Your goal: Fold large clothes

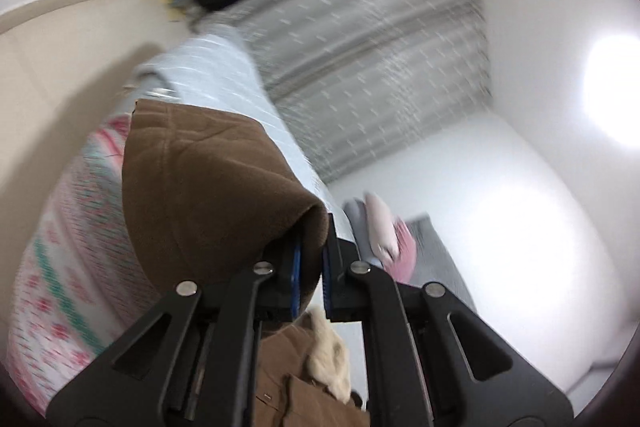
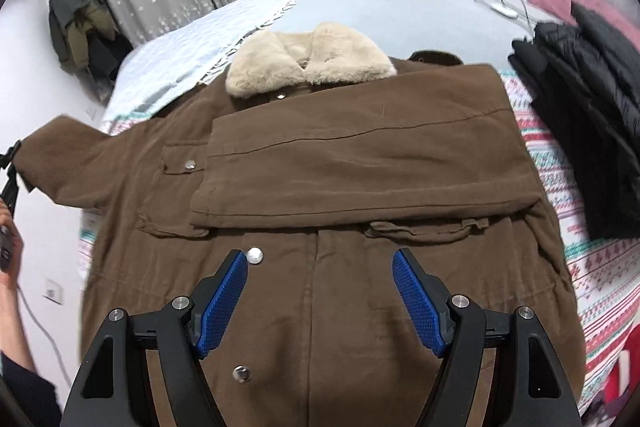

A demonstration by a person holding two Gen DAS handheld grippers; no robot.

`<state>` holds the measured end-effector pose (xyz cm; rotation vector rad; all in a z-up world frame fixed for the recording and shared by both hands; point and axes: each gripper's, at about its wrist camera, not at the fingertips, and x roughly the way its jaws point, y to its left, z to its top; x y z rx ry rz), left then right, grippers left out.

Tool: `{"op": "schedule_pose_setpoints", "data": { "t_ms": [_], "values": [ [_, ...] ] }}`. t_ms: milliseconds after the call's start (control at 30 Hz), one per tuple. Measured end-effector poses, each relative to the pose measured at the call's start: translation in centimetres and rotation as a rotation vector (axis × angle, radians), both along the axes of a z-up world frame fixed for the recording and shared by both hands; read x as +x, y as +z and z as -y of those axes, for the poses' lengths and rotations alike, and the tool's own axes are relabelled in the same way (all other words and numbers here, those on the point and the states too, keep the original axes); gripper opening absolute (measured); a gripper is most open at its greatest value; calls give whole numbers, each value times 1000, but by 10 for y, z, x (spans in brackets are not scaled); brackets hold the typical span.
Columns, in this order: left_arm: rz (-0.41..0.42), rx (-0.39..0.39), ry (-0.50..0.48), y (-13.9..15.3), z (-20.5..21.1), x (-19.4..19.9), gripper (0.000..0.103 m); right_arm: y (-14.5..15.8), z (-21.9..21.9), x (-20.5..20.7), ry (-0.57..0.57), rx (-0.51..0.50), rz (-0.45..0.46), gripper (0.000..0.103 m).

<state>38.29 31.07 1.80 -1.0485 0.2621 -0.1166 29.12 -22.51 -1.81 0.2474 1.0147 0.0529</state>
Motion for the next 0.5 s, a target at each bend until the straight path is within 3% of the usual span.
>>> {"op": "schedule_pose_setpoints", "data": {
  "t_ms": [233, 500],
  "values": [
    [33, 160, -201, 40, 109, 20, 9, 15, 25, -3, -50, -1, 28, 76],
    [-37, 216, -396, 21, 226, 43, 9, 16, 45, 2, -85, -29, 44, 76]
  ]
}}
